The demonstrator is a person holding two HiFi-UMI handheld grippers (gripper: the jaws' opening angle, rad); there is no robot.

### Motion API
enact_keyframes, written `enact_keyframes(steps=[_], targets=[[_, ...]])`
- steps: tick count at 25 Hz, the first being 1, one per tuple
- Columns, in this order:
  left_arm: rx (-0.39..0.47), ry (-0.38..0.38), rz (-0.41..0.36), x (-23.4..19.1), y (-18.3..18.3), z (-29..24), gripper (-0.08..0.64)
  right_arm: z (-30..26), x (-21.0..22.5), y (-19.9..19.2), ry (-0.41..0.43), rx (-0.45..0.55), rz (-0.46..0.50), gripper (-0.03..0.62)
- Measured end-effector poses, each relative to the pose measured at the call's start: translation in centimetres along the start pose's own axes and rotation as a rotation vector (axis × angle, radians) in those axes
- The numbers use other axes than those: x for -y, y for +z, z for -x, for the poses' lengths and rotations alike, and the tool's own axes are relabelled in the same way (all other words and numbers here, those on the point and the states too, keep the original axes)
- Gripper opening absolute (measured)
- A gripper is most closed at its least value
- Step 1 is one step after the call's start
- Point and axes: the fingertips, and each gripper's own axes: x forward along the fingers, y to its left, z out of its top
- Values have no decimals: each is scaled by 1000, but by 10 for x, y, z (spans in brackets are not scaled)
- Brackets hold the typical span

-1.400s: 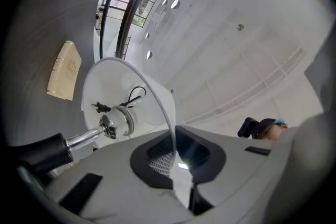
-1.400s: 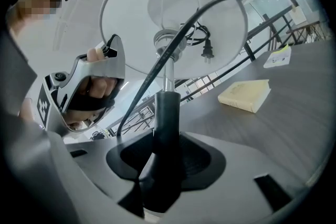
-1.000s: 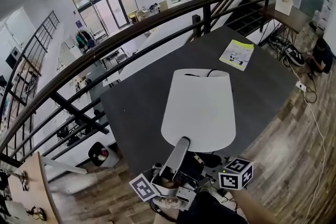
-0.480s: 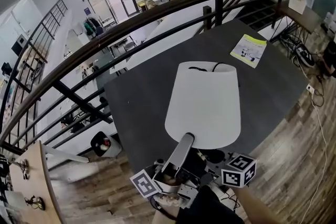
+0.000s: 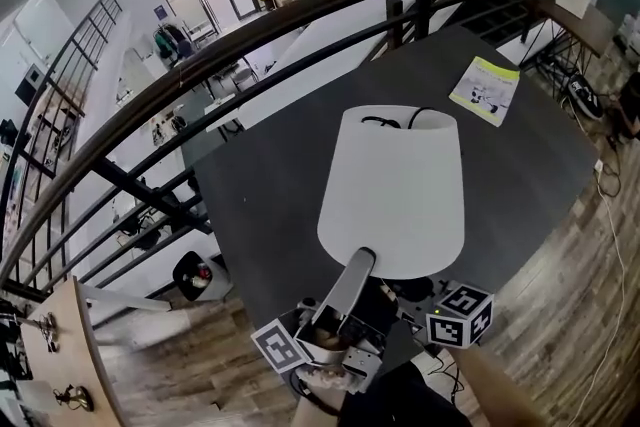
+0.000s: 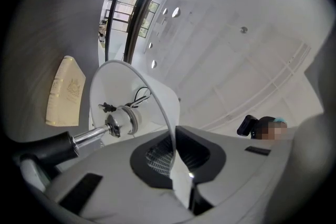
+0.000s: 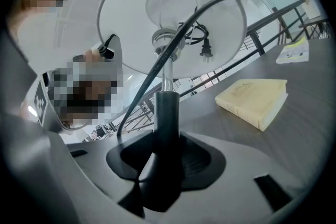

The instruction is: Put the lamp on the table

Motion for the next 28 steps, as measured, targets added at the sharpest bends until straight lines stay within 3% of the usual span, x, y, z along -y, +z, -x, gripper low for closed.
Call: enact_keyframes(steps=[13, 28], targets=[[-28, 1, 19, -41, 59, -17, 25, -59, 39, 21, -49, -12, 15, 176], [-22, 7, 28, -75, 98, -11, 28, -103, 64, 19, -67, -48, 41, 176]])
